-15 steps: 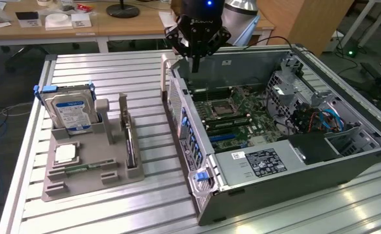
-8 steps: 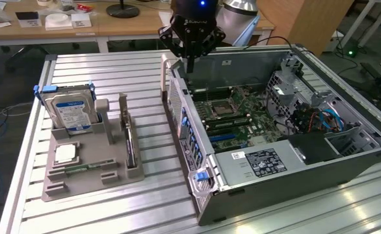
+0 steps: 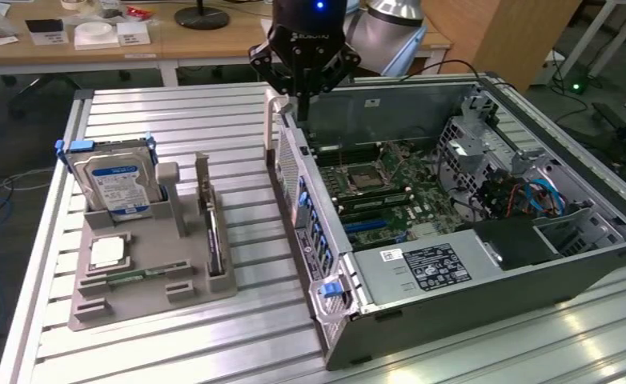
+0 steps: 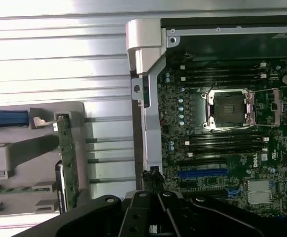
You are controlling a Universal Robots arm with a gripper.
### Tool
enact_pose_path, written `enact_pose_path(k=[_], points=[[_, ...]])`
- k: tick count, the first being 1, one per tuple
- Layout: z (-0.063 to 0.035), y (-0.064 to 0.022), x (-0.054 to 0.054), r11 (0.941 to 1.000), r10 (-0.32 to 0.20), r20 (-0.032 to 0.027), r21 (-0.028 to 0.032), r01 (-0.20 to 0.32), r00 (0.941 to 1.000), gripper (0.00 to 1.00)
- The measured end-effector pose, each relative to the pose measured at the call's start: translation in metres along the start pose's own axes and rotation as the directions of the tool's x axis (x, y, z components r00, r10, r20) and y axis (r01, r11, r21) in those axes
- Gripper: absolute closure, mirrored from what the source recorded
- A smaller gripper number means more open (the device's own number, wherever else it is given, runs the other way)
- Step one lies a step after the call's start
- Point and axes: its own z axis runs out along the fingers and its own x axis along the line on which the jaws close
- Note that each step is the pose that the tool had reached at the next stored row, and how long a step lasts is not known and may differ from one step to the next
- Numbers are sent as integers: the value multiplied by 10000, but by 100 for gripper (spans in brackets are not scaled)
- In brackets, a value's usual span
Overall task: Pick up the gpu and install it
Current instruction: 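Reach for the gpu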
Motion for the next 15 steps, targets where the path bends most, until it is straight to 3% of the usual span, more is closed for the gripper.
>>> enact_pose_path(k=[15], points=[[-2, -24, 255, 10000, -3, 0, 0, 3, 10000, 89]])
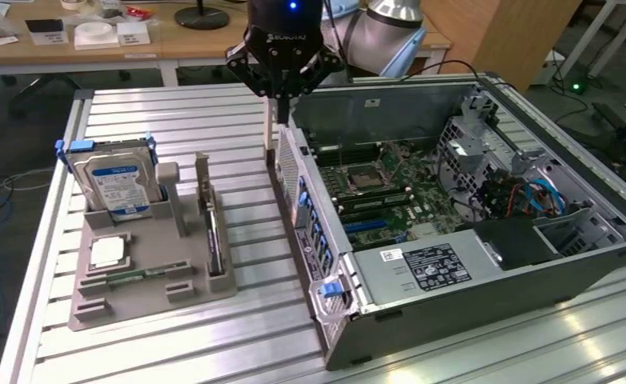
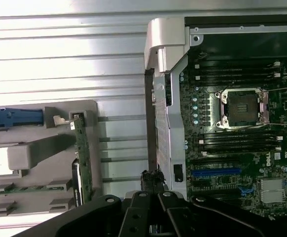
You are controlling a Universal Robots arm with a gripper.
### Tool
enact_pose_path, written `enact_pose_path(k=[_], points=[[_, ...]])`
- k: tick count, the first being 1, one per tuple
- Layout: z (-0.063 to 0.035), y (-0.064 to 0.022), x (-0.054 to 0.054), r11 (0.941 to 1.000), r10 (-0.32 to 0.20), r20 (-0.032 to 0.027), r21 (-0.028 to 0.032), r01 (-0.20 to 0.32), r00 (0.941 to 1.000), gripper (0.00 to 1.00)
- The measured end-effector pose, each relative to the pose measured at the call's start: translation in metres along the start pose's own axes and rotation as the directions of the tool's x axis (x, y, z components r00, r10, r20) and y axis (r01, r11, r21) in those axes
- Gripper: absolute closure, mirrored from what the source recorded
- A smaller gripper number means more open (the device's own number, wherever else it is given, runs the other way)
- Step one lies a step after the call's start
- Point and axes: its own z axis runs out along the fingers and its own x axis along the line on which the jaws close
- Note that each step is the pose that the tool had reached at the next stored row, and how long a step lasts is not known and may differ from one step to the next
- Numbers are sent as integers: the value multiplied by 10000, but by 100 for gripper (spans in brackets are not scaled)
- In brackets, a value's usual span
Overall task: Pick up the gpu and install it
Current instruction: 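Reach for the gpu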
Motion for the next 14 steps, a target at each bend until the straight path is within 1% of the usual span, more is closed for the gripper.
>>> enact_pose_path(k=[14], points=[[-2, -23, 248, 10000, -1, -1, 0, 1, 10000, 89]])
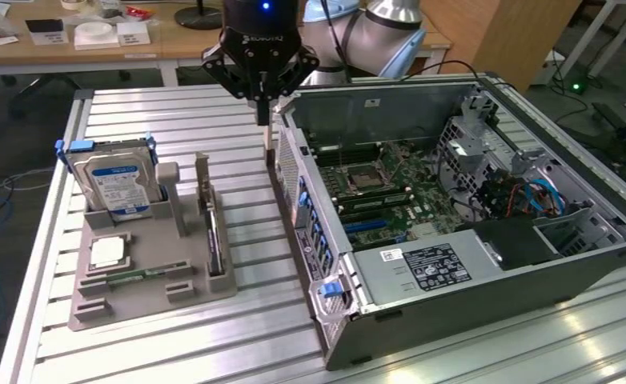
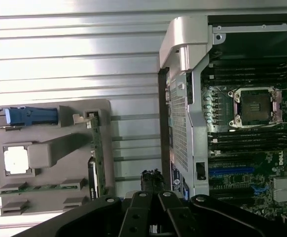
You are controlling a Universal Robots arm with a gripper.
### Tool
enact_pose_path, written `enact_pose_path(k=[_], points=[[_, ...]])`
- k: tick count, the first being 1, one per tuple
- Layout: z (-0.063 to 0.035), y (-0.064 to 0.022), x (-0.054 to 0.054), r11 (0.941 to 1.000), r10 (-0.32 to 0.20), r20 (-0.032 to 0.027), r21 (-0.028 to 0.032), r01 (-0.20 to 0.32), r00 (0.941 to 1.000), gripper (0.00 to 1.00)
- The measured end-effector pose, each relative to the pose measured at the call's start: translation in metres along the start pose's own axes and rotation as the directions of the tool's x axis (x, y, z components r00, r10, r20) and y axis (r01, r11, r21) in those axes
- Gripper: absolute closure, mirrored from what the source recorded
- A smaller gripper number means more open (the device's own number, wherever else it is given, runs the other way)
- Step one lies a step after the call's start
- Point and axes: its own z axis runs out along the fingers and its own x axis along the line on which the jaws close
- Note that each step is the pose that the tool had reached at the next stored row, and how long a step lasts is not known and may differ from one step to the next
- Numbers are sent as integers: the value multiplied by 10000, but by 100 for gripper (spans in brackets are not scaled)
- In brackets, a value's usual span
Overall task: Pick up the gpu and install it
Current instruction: 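Reach for the gpu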
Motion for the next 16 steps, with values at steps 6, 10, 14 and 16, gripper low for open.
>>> enact_pose_path(k=[6, 10, 14, 16], points=[[-1, -10, 106, 10000, -1, 0, -1, 1, 10000, 89], [-1, -16, 176, 10000, -2, 0, 0, 2, 10000, 89], [-2, -22, 248, 10000, -1, 0, 0, 1, 10000, 89], [-1, -25, 282, 10000, -1, 0, -1, 1, 10000, 89]])
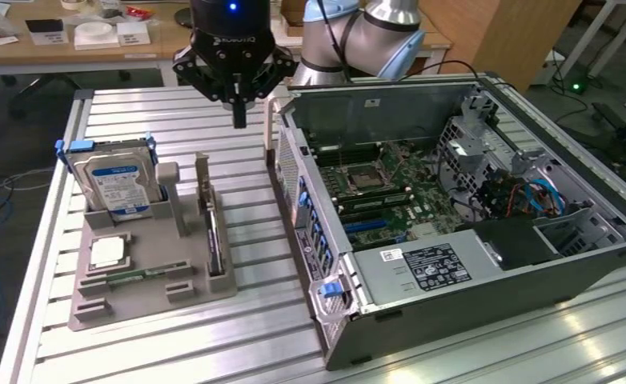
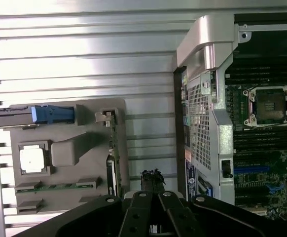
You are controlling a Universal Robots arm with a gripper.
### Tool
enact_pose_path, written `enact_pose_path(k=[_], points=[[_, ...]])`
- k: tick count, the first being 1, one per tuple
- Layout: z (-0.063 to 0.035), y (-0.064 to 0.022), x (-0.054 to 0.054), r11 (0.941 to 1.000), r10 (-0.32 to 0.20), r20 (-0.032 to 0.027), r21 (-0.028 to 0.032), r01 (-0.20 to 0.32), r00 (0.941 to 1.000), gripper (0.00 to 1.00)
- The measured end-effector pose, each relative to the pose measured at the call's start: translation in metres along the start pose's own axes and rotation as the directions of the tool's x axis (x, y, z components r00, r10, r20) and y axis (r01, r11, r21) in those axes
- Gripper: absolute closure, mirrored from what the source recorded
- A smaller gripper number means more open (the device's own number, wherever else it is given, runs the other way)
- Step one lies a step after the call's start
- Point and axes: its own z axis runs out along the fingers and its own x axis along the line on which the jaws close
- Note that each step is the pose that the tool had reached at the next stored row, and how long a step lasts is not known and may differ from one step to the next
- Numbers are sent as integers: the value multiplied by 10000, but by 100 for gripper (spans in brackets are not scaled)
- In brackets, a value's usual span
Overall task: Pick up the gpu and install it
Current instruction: 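Reach for the gpu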
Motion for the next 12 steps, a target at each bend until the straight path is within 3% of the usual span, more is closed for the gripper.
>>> enact_pose_path(k=[12], points=[[-2, -20, 215, 10000, -1, 0, 1, 1, 10000, 89]])
